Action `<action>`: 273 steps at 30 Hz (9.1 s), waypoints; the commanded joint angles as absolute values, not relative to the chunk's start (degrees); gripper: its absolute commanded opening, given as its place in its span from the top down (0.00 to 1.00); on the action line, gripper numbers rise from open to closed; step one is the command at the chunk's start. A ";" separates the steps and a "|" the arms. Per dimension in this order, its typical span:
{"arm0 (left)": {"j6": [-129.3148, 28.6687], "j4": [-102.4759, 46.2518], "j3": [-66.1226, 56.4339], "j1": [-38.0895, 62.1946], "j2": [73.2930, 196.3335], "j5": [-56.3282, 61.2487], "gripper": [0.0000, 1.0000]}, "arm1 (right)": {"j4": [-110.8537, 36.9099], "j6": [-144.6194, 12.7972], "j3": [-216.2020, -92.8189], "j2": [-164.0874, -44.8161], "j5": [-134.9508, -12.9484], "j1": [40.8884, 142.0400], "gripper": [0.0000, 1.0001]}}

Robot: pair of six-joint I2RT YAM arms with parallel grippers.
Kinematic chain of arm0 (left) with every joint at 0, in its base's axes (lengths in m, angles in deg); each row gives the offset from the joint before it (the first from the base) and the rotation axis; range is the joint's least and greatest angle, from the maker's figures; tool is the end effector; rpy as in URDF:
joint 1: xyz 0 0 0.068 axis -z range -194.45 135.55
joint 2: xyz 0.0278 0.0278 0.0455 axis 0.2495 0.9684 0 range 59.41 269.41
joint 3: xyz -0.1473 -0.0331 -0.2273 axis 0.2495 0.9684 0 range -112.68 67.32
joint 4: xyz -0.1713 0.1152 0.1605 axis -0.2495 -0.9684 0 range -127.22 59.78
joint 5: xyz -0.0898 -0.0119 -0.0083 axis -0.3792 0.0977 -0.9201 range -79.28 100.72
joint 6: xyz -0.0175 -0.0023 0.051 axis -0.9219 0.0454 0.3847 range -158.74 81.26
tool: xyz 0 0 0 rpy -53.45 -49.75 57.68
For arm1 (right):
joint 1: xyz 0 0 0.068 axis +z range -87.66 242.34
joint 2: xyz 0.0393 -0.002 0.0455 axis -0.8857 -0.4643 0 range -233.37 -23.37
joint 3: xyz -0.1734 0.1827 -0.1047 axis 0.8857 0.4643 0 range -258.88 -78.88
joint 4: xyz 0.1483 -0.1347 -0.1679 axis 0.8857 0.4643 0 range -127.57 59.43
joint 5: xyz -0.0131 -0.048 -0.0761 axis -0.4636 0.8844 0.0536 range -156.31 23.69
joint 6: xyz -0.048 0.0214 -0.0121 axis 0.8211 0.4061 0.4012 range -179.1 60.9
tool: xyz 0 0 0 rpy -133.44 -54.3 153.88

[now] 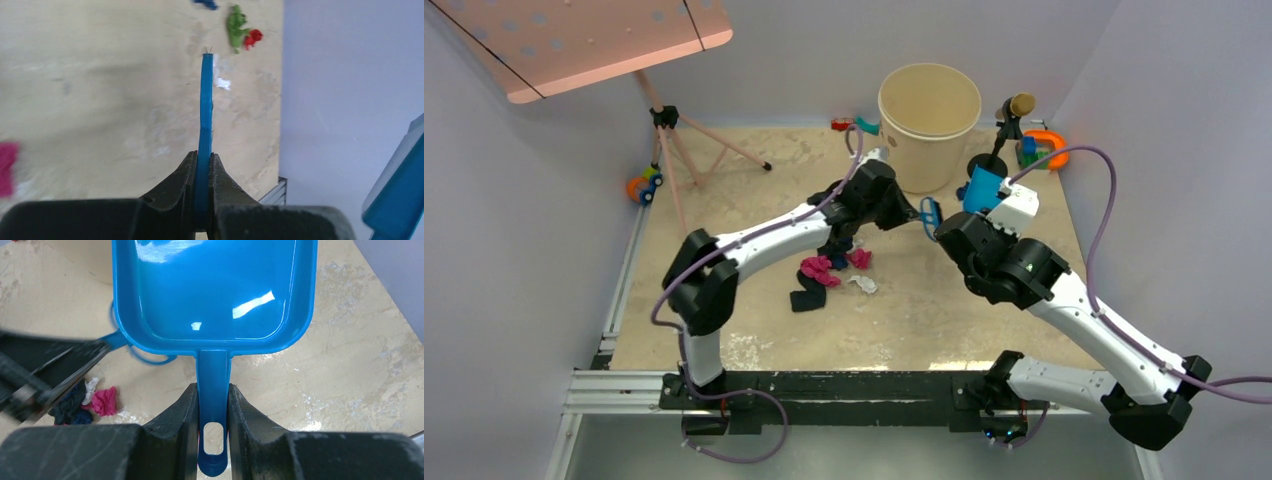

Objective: Sweep away the paper scraps from the table

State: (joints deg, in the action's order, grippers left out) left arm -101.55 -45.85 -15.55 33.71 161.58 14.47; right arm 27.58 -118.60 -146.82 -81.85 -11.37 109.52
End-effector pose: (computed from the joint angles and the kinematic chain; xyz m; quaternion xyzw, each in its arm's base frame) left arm 0.2796 -0.3088 0.2845 -0.1279 0.8771 -0.3643 0.2857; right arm 0.1348 0.1027 0.3599 0.2263 0.8282 -0.0532 0.5099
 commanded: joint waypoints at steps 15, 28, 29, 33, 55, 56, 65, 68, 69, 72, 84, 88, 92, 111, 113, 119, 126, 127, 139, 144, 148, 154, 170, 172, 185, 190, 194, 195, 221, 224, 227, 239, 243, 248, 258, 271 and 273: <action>-112.88 -48.15 -55.19 39.52 199.63 14.41 1.00 | 29.89 -121.94 -148.48 -78.74 -8.32 109.18 1.00; -118.71 -62.06 -14.17 38.64 161.50 33.34 1.00 | 13.67 -106.94 -141.86 -84.54 -27.65 98.35 1.00; -118.78 -63.50 -12.92 38.64 159.53 33.96 1.00 | 11.55 -105.13 -141.07 -84.47 -29.65 96.02 1.00; -120.90 -73.65 -11.69 38.60 154.00 36.58 1.00 | 5.09 -97.77 -140.82 -87.23 -38.28 85.32 1.00; -104.40 -46.41 -17.26 37.43 163.36 20.59 1.00 | -4.72 -84.61 -158.48 -124.51 -53.54 54.93 1.00; -104.53 -47.19 -19.62 37.46 165.15 20.68 1.00 | -4.06 -84.37 -160.47 -126.08 -54.38 54.69 1.00; -112.58 -66.74 -26.35 35.22 170.63 24.93 1.00 | 2.57 -87.29 -164.74 -133.88 -57.39 54.53 1.00; -116.54 -74.99 -23.97 33.70 168.07 27.27 1.00 | 2.30 -89.69 -160.35 -131.97 -60.99 54.74 1.00; -117.35 -76.51 -22.67 33.47 166.70 28.50 1.00 | 2.27 -90.76 -158.48 -130.36 -62.47 54.94 1.00; -116.37 -73.37 -17.25 33.37 161.41 31.90 1.00 | 2.53 -92.05 -153.11 -125.68 -67.80 57.32 1.00; -106.33 -47.94 -15.33 34.49 159.57 20.31 1.00 | 17.65 -94.78 -155.92 -103.01 -56.26 65.62 1.00; -107.16 -40.28 -17.71 36.07 164.17 15.42 1.00 | 20.11 -96.12 -158.01 -99.64 -49.54 63.81 1.00; -108.32 -26.48 -18.47 37.08 168.85 12.18 1.00 | 18.44 -98.68 -156.62 -95.08 -44.55 63.61 1.00; -107.00 -47.71 -57.08 36.80 199.37 23.15 1.00 | 12.50 -100.23 -149.51 -84.10 -42.36 63.56 1.00; -108.08 -49.14 -56.75 36.52 199.36 24.42 1.00 | 12.81 -100.19 -149.83 -83.75 -42.36 63.52 1.00; -111.27 -60.76 -57.74 35.70 197.92 28.23 1.00 | 13.38 -100.40 -149.70 -82.46 -42.33 63.56 1.00; -115.27 -75.49 -44.37 35.31 185.02 31.57 1.00 | 14.21 -100.57 -149.60 -82.52 -42.09 63.56 1.00; -115.75 -75.22 -40.04 35.30 181.12 32.16 1.00 | 14.08 -100.54 -149.36 -82.52 -42.01 63.50 1.00; -99.68 -53.50 -20.86 35.74 159.50 25.96 1.00 | 12.44 -98.54 -147.40 -82.20 -42.04 63.55 1.00; -99.32 -39.97 -23.20 36.19 166.68 9.47 1.00 | 10.06 -95.57 -147.18 -79.61 -42.94 63.56 1.00; -99.82 -39.57 -32.42 37.21 176.51 3.40 1.00 | 9.15 -94.38 -146.86 -77.90 -42.96 63.56 1.00; -100.03 -47.31 -50.69 37.88 191.54 -0.81 1.00 | 9.25 -93.62 -148.09 -79.19 -43.32 63.56 1.00; -95.17 -77.20 -38.49 34.03 177.64 23.72 1.00 | 6.11 -92.69 -145.32 -81.78 -45.02 63.57 1.00; -92.37 -80.86 -38.26 33.85 175.06 26.58 1.00 | 5.07 -91.95 -144.44 -81.28 -45.42 63.51 1.00; -67.54 -82.54 -44.19 30.26 164.48 17.71 1.00 | 1.81 -77.59 -140.03 -82.81 -65.97 68.98 1.00; -56.52 -79.65 -44.41 28.07 163.46 19.23 1.00 | 5.70 -76.22 -139.46 -84.25 -61.66 75.17 1.00; -57.46 -75.35 -46.36 27.71 167.11 12.65 1.00 | 6.64 -78.04 -138.47 -82.46 -58.37 76.30 1.00; -59.34 -73.88 -46.63 27.69 168.56 8.49 1.00 | 6.64 -78.48 -138.37 -81.98 -57.79 76.28 1.00; -86.86 -82.86 -41.78 26.71 179.98 21.36 1.00 | 6.47 -80.39 -137.06 -82.62 -56.22 76.24 1.00; -83.71 -86.91 -41.82 25.79 178.86 23.36 1.00 | 6.09 -80.32 -136.98 -82.86 -56.63 76.28 1.00; -80.67 -91.26 -44.10 25.13 179.02 22.14 1.00 | 5.59 -80.22 -137.08 -83.04 -57.32 76.31 1.00; -59.12 -85.56 -54.30 25.06 170.72 17.19 1.00 | 5.93 -77.43 -136.59 -85.77 -62.82 81.82 1.00; -49.75 -84.42 -55.82 25.03 170.30 26.24 1.00 | 8.06 -77.79 -136.65 -87.21 -62.32 87.01 1.00; -35.48 -78.49 -51.80 24.58 170.71 32.16 1.00 | 11.06 -79.05 -137.02 -89.03 -61.48 93.14 1.00; -28.02 -88.38 -64.66 20.78 184.69 24.37 1.00 | 18.66 -84.92 -137.31 -92.98 -63.02 107.01 1.00; -23.69 -96.36 -65.90 20.20 190.10 9.61 1.00 | 15.83 -91.70 -134.39 -103.00 -61.21 118.75 1.00; -23.48 -97.40 -65.55 20.43 189.91 7.40 1.00 | 14.32 -91.56 -135.37 -105.39 -58.94 118.76 1.00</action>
State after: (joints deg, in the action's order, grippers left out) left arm -25.95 -93.81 -63.46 20.16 189.75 13.92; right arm 18.18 -89.44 -134.12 -102.61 -62.73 118.61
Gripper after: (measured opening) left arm 0.109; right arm 0.244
